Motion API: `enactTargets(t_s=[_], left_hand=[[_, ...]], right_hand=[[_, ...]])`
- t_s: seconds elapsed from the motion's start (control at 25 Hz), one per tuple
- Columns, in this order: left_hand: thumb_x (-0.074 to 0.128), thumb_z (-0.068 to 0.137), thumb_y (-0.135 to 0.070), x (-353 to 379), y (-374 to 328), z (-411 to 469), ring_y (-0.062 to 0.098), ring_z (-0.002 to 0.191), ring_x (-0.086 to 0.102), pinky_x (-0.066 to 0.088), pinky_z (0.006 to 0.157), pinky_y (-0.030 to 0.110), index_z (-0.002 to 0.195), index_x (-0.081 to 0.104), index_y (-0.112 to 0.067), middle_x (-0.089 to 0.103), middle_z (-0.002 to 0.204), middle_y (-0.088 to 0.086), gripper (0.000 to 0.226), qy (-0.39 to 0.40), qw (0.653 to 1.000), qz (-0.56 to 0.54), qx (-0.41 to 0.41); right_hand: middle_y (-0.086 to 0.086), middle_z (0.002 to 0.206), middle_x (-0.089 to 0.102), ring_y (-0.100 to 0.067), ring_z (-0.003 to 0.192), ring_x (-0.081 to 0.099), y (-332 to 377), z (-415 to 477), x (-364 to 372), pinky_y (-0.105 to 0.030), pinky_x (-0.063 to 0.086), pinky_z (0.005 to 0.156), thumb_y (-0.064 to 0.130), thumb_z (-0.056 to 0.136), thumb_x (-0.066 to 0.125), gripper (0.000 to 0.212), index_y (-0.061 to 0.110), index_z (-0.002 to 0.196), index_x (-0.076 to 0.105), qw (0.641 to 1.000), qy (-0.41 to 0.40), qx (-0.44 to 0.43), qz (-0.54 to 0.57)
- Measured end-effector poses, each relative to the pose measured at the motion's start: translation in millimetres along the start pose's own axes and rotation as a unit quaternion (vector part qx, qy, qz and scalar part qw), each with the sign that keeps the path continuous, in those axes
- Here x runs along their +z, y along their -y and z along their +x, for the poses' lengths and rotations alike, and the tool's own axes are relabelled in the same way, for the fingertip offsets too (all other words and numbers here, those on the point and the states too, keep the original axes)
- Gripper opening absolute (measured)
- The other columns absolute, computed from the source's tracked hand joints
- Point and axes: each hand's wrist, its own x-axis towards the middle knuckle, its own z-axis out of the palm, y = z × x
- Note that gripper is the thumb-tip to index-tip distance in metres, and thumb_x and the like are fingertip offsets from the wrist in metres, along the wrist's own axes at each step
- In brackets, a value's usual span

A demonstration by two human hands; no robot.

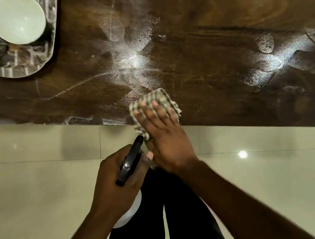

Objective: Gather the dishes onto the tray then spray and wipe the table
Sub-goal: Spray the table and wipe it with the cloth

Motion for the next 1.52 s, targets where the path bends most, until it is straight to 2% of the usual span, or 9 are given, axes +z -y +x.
enactTargets(t_s=[0.16, 0.48, 0.72, 0.84, 0.92, 1.08, 1.28, 1.4, 1.52], left_hand=[[0.074, 0.094, -0.017, -13, -3, 0, 0.003, 0.044, 0.043, 0.037, 0.051, 0.018, 0.082, 0.064, 0.008, 0.049, 0.058, 0.022, 0.030, -0.039, 0.999, -0.028, 0.016], [0.076, 0.097, -0.036, -36, 2, 13, 0.007, 0.046, 0.055, 0.048, 0.055, 0.024, 0.086, 0.071, -0.011, 0.068, 0.066, 0.013, 0.027, -0.093, 0.995, -0.006, 0.017], [0.075, 0.098, -0.027, -47, -6, 25, 0.013, 0.044, 0.051, 0.044, 0.051, 0.032, 0.082, 0.068, -0.004, 0.061, 0.058, 0.010, 0.029, -0.117, 0.992, 0.004, 0.049], [0.075, 0.099, -0.022, -49, -15, 37, 0.001, 0.048, 0.059, 0.045, 0.054, 0.013, 0.083, 0.071, -0.018, 0.066, 0.058, -0.012, 0.017, -0.100, 0.993, 0.020, 0.063], [0.075, 0.097, -0.028, -48, -19, 45, 0.005, 0.043, 0.053, 0.045, 0.049, 0.023, 0.076, 0.068, -0.010, 0.062, 0.054, 0.000, 0.028, -0.100, 0.994, 0.012, 0.047], [0.076, 0.095, -0.028, -41, -30, 59, 0.024, 0.039, 0.047, 0.043, 0.053, 0.044, 0.054, 0.050, -0.010, 0.048, 0.045, 0.017, 0.052, -0.125, 0.992, -0.006, -0.021], [0.074, 0.094, -0.025, -35, -40, 76, 0.014, 0.037, 0.050, 0.045, 0.050, 0.029, 0.065, 0.062, -0.001, 0.053, 0.051, 0.020, 0.040, -0.133, 0.991, -0.029, -0.019], [0.072, 0.094, -0.024, -36, -50, 87, 0.014, 0.036, 0.050, 0.044, 0.046, 0.029, 0.078, 0.070, 0.001, 0.059, 0.053, 0.022, 0.030, -0.117, 0.992, -0.054, -0.006], [0.072, 0.092, -0.021, -35, -67, 99, 0.011, 0.034, 0.052, 0.048, 0.048, 0.025, 0.067, 0.066, -0.009, 0.056, 0.043, 0.012, 0.029, -0.115, 0.993, -0.030, -0.007]], right_hand=[[0.002, 0.180, 0.017, -0.022, 0.168, 0.010, -63, 27, -35, -0.049, 0.009, 0.135, 0.040, 0.102, 0.037, 0.072, 0.028, 0.172, 0.021, 0.985, 0.037, -0.129, -0.106], [-0.005, 0.180, 0.015, -0.031, 0.168, 0.006, -51, 74, -43, -0.052, 0.002, 0.135, 0.039, 0.095, 0.036, 0.080, 0.022, 0.172, 0.022, 0.937, -0.163, 0.308, 0.035], [0.002, 0.181, -0.010, -0.023, 0.166, -0.017, 69, 71, 19, -0.046, -0.015, 0.133, 0.041, 0.107, 0.045, 0.082, 0.027, 0.173, -0.002, 0.998, 0.008, -0.013, -0.056], [0.006, 0.181, 0.008, -0.017, 0.168, -0.004, 34, 75, 3, -0.044, -0.005, 0.135, 0.039, 0.109, 0.046, 0.070, 0.030, 0.172, 0.017, 0.974, 0.068, -0.198, -0.080], [0.006, 0.180, 0.016, -0.018, 0.168, 0.005, -17, 77, -25, -0.046, 0.004, 0.136, 0.034, 0.103, 0.048, 0.073, 0.030, 0.171, 0.022, 0.960, 0.092, -0.239, -0.109], [0.002, 0.180, 0.020, -0.022, 0.168, 0.010, -112, 76, -76, -0.055, 0.017, 0.133, 0.035, 0.097, 0.044, 0.077, 0.029, 0.171, 0.023, 0.995, -0.011, -0.027, -0.092], [-0.004, 0.180, 0.015, -0.031, 0.168, 0.005, -56, 107, -54, -0.055, 0.005, 0.134, 0.038, 0.093, 0.040, 0.083, 0.022, 0.172, 0.022, 0.958, -0.148, 0.244, 0.023], [-0.003, 0.181, 0.011, -0.027, 0.168, -0.004, 5, 108, -19, -0.051, -0.002, 0.135, 0.035, 0.099, 0.052, 0.080, 0.025, 0.172, 0.020, 0.999, -0.032, 0.029, -0.019], [-0.003, 0.172, 0.039, -0.023, 0.166, 0.014, 5, 122, -17, -0.047, 0.005, 0.136, 0.035, 0.102, 0.061, 0.059, 0.023, 0.159, 0.050, 0.963, 0.077, -0.256, -0.039]])
